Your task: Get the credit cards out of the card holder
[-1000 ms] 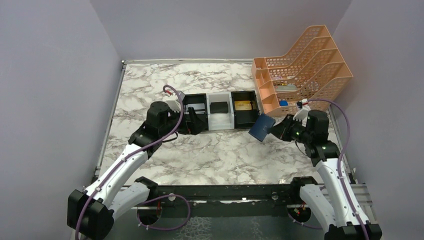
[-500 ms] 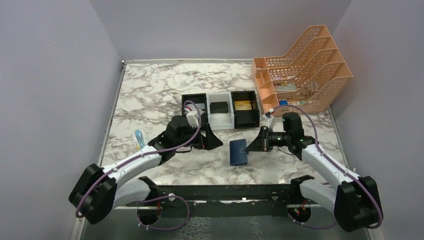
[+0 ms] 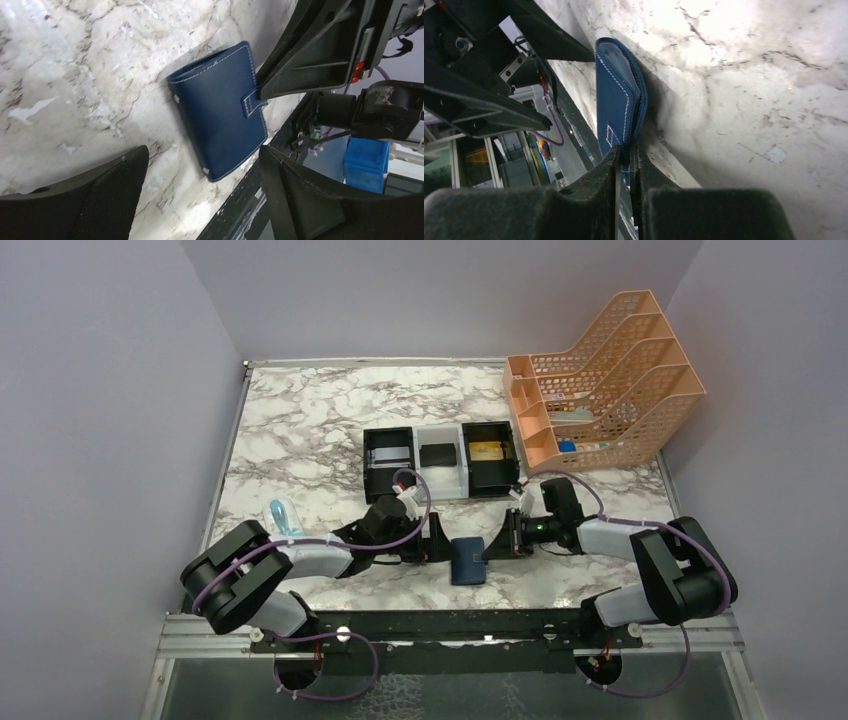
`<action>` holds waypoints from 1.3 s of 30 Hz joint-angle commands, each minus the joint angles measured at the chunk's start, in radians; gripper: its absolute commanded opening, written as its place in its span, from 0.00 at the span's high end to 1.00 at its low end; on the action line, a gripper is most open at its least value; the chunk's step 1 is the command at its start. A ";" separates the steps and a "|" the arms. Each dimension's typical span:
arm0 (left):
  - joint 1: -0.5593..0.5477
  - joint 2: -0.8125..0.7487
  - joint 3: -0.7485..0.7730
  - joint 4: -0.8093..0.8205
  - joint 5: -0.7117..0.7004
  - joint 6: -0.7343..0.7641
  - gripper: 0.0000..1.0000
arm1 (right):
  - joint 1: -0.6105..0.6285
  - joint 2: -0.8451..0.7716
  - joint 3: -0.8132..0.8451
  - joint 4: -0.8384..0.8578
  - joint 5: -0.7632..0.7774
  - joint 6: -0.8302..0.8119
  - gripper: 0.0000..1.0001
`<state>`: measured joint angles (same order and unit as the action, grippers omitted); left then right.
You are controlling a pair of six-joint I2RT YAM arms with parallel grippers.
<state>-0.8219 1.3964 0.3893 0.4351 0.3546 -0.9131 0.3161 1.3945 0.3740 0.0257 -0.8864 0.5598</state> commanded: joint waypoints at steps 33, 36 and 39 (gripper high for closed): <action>-0.079 -0.098 0.225 -0.503 -0.395 0.106 1.00 | 0.009 -0.193 0.069 -0.153 0.447 0.049 0.39; -0.079 -0.162 0.323 -0.768 -0.516 0.173 1.00 | 0.009 -0.240 0.082 -0.184 0.501 0.062 0.38; -0.081 -0.189 0.413 -0.977 -0.582 0.191 1.00 | 0.009 -0.272 0.099 -0.207 0.558 0.089 0.38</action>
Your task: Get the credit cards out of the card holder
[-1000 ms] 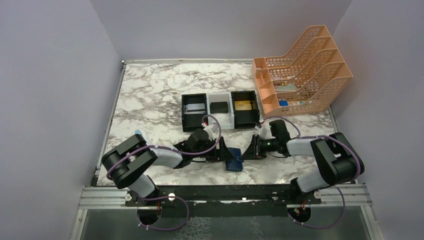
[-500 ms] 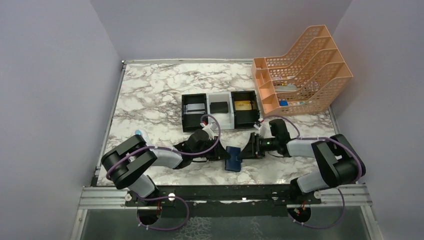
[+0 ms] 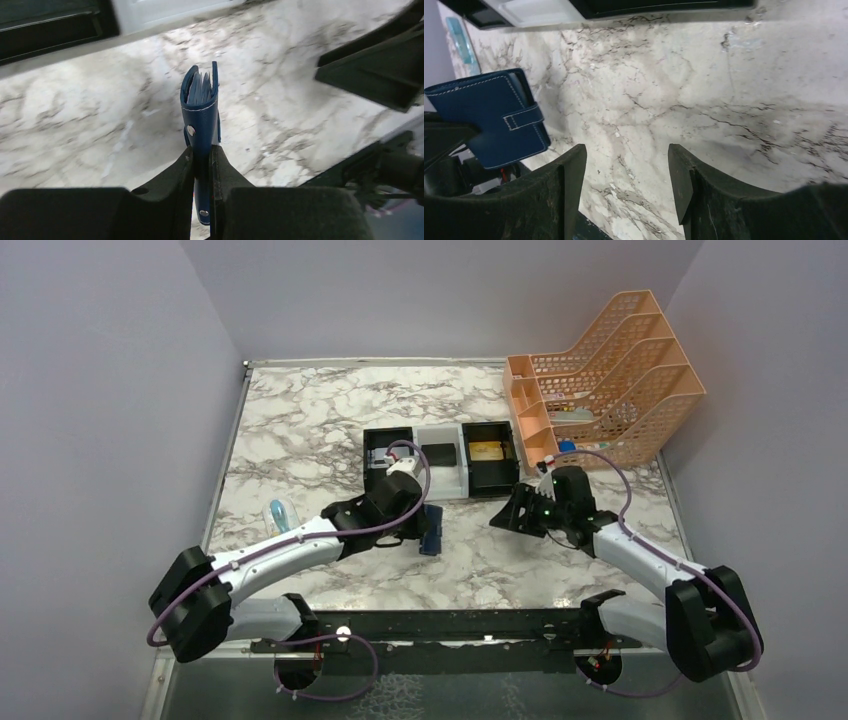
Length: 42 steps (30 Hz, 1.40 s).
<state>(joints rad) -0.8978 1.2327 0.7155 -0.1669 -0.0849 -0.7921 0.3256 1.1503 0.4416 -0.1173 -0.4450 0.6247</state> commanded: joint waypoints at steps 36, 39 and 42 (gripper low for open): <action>-0.140 0.148 0.242 -0.316 -0.146 0.101 0.22 | 0.000 -0.147 -0.082 0.049 -0.080 0.097 0.38; -0.108 0.125 0.192 -0.301 -0.124 0.116 0.22 | 0.020 -0.099 -0.141 0.154 -0.176 0.170 0.42; -0.105 0.124 0.171 -0.271 -0.105 0.123 0.23 | 0.078 -0.058 -0.168 0.201 -0.163 0.201 0.44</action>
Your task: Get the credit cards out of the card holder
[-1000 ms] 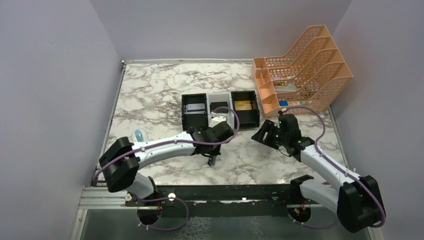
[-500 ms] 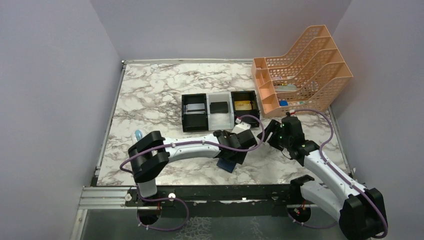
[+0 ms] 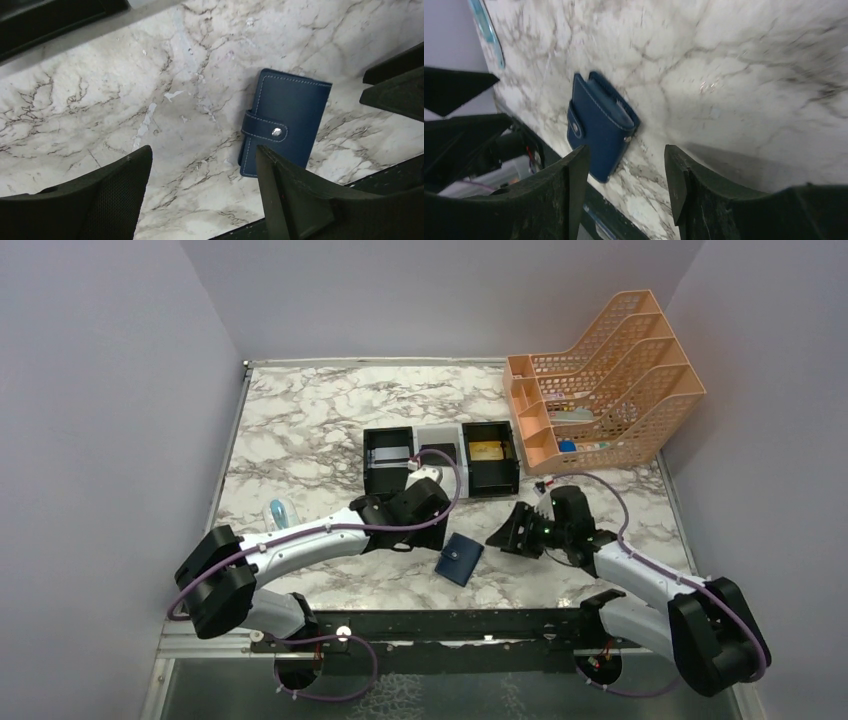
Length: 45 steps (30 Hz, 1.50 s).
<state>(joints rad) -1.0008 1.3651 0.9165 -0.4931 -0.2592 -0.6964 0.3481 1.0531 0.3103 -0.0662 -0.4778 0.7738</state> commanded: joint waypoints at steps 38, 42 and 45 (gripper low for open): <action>-0.119 0.393 0.229 -0.099 -0.020 0.113 0.59 | 0.139 0.417 -0.038 0.395 0.070 0.192 0.84; -0.121 0.414 0.247 -0.112 -0.025 0.126 0.68 | 0.140 0.415 -0.028 0.381 0.075 0.187 0.84; -0.125 0.418 0.251 -0.116 -0.025 0.129 0.76 | 0.140 0.405 -0.027 0.366 0.090 0.185 0.84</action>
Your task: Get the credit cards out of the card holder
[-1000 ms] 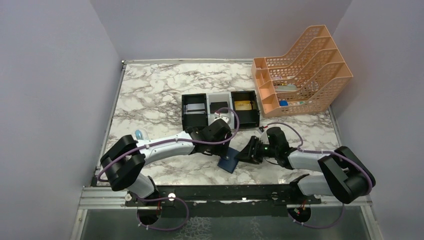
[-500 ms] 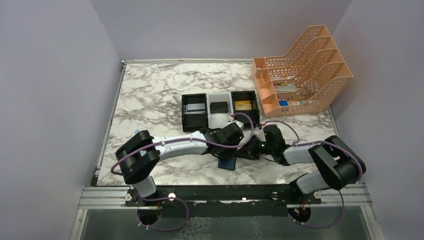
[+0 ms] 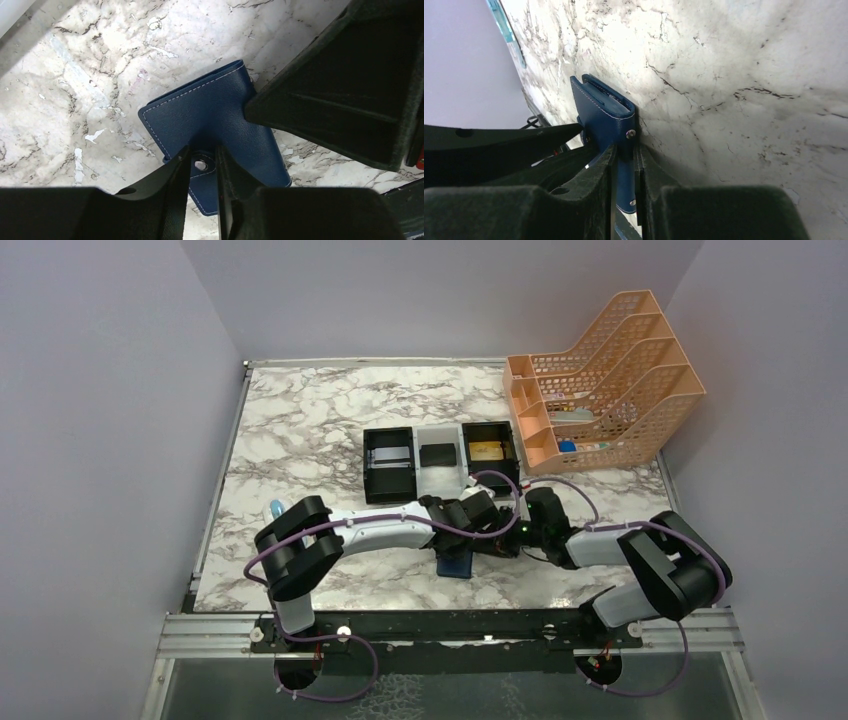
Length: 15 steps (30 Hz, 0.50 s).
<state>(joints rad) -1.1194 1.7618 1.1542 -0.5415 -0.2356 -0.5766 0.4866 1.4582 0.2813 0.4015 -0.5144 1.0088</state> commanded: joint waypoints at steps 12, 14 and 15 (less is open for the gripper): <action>-0.006 -0.040 -0.016 -0.071 -0.088 -0.006 0.89 | 0.001 -0.020 0.006 -0.133 0.164 -0.053 0.84; -0.006 -0.042 -0.016 -0.071 -0.090 -0.007 0.88 | 0.001 -0.019 0.007 -0.132 0.160 -0.054 0.84; -0.007 -0.042 -0.016 -0.071 -0.092 -0.009 0.86 | 0.001 -0.019 0.007 -0.132 0.159 -0.054 0.84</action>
<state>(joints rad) -1.1271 1.7500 1.1534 -0.5671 -0.2825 -0.5812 0.4938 1.4284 0.2901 0.3511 -0.4736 0.9970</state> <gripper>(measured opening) 0.117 0.166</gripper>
